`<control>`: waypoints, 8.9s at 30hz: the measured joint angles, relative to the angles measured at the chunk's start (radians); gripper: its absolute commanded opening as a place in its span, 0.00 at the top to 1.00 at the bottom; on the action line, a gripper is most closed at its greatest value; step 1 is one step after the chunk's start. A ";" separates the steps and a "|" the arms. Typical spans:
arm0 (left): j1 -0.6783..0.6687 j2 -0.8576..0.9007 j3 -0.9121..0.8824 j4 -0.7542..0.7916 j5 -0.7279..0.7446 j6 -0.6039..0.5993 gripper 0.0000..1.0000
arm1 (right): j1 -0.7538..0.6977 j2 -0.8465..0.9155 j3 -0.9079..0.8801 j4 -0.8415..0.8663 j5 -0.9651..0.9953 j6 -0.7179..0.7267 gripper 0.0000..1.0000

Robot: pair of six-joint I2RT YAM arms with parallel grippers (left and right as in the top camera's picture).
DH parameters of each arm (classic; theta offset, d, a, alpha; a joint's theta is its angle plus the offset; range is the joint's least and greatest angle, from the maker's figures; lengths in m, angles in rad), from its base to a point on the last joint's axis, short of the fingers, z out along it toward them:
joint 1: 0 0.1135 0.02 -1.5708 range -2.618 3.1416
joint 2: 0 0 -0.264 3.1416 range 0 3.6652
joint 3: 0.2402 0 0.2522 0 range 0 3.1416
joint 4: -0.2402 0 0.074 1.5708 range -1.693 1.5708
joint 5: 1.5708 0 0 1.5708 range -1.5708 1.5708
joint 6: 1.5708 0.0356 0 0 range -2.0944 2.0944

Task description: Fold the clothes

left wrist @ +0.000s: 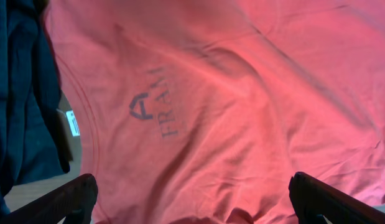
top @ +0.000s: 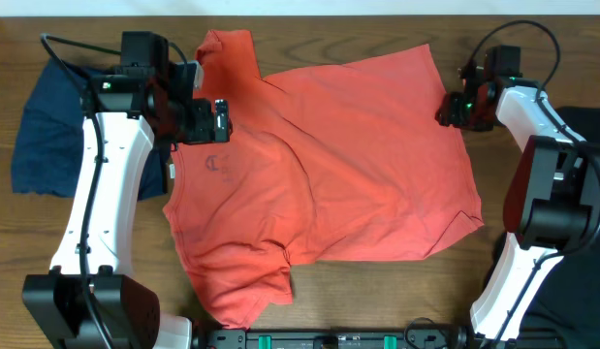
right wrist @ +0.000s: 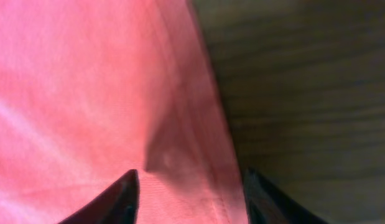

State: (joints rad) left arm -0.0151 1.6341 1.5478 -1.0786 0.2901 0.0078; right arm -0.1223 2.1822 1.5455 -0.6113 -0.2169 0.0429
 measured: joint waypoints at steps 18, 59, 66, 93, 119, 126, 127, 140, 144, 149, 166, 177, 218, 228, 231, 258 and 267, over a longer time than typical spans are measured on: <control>0.000 0.000 0.000 -0.003 0.000 0.001 0.05 | -0.301 0.035 0.135 -0.037 0.016 0.085 0.44; 0.113 0.098 -0.671 0.794 -0.356 -0.217 0.87 | 0.032 -0.318 0.162 -0.447 -0.193 0.016 0.28; 0.144 0.112 -0.539 0.675 -0.335 -0.220 0.84 | 0.030 -0.318 0.041 -0.422 -0.043 0.111 0.61; 0.007 0.030 -0.526 0.452 -0.027 -0.071 0.78 | -0.234 -0.318 -0.484 0.106 -0.101 0.283 0.98; 0.002 0.030 -0.527 0.583 -0.027 -0.053 0.61 | -0.224 -0.592 -0.503 0.106 -0.151 0.356 0.86; 0.002 0.030 -0.527 0.566 -0.023 -0.052 0.62 | -0.261 -0.677 -0.507 -0.288 -0.029 0.386 0.82; 0.002 0.030 -0.527 0.560 -0.023 -0.052 0.62 | -0.260 -0.671 -0.521 -0.312 -0.018 0.385 0.82; 0.002 0.030 -0.527 0.543 -0.023 -0.052 0.62 | -0.260 -0.655 -0.761 -0.259 0.017 0.383 0.49; 0.002 0.030 -0.527 0.539 -0.023 -0.052 0.62 | -0.260 -0.655 -0.775 -0.252 0.003 0.369 0.78; 0.002 0.030 -0.527 0.498 -0.023 -0.052 0.63 | -0.261 -0.655 -0.776 -0.282 -0.001 0.357 0.99; 0.000 0.030 -0.527 0.486 0.004 -0.051 0.66 | -0.352 -0.655 -0.774 -0.256 -0.137 0.182 0.59; -0.082 0.089 -0.527 0.609 0.073 -0.032 0.66 | -0.352 -0.655 -0.774 -0.196 -0.151 0.177 0.40; -0.083 0.193 -0.525 0.620 0.078 -0.026 0.70 | -0.395 -0.719 -0.735 -0.363 0.024 0.254 0.46; -0.083 0.193 -0.525 0.624 0.078 -0.026 0.70 | -0.371 -0.719 -0.897 -0.134 -0.050 0.314 0.59; -0.083 0.193 -0.525 0.624 0.078 -0.026 0.70 | -0.371 -0.724 -0.911 -0.116 -0.064 0.323 0.70; -0.083 0.193 -0.525 0.628 0.078 -0.026 0.70 | -0.385 -0.731 -0.669 -0.544 0.098 0.275 0.87; -0.083 0.193 -0.525 0.629 0.078 -0.026 0.70 | -0.389 -0.731 -0.669 -0.521 0.165 0.285 0.61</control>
State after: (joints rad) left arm -0.0982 1.8275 1.0225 -0.4496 0.3679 -0.0181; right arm -0.5110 1.4509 0.8768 -1.1320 -0.0517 0.3283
